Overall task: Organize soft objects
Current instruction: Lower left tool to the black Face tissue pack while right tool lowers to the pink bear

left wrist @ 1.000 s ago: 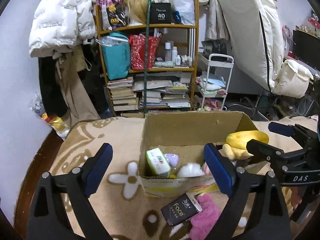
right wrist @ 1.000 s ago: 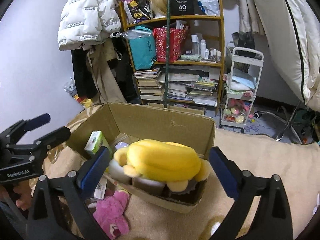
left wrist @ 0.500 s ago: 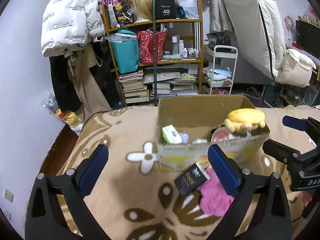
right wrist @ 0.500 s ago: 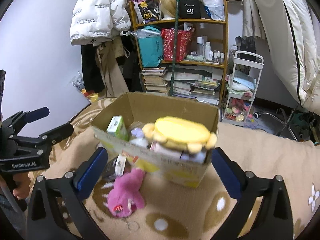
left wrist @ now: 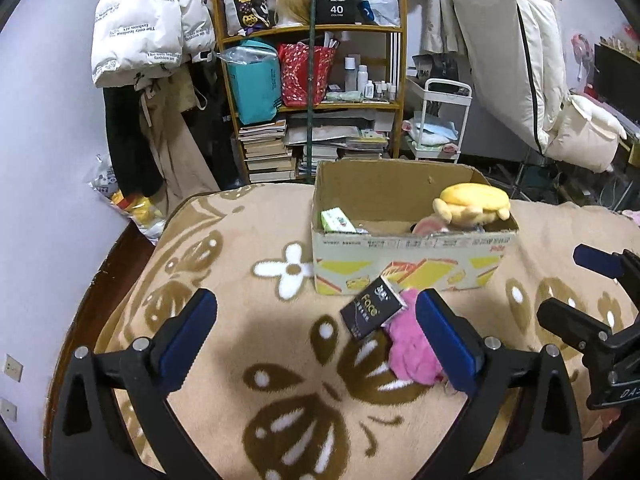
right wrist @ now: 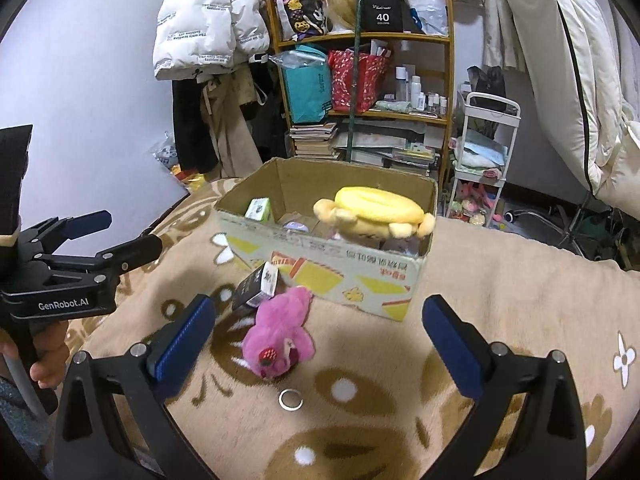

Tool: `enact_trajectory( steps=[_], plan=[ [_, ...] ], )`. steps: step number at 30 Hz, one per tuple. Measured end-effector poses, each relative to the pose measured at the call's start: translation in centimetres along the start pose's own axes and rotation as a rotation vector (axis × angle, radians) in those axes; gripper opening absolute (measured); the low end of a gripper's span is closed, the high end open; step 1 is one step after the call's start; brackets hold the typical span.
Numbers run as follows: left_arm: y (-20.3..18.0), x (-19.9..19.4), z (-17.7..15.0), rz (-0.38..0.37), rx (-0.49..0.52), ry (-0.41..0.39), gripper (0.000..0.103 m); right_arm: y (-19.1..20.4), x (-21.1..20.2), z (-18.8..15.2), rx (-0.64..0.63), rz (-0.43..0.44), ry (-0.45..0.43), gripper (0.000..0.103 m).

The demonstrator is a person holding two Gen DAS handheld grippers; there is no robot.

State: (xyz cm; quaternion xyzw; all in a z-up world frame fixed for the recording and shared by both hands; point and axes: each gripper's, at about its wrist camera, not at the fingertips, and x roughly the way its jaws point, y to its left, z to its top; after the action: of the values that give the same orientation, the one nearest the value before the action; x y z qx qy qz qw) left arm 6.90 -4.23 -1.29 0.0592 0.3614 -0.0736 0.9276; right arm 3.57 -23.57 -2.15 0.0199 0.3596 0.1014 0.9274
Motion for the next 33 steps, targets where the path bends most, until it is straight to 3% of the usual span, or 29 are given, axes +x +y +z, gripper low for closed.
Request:
enact_trajectory(
  steps=[12, 33],
  plan=[
    [0.0, 0.5, -1.1, 0.003, -0.012, 0.037, 0.099, 0.6, 1.0, -0.4, -0.021, -0.015, 0.023, 0.103],
    [1.1, 6.9, -0.3, 0.003, -0.099, 0.142, 0.099, -0.7, 7.8, -0.5, 0.029, -0.005, 0.154, 0.103]
  ],
)
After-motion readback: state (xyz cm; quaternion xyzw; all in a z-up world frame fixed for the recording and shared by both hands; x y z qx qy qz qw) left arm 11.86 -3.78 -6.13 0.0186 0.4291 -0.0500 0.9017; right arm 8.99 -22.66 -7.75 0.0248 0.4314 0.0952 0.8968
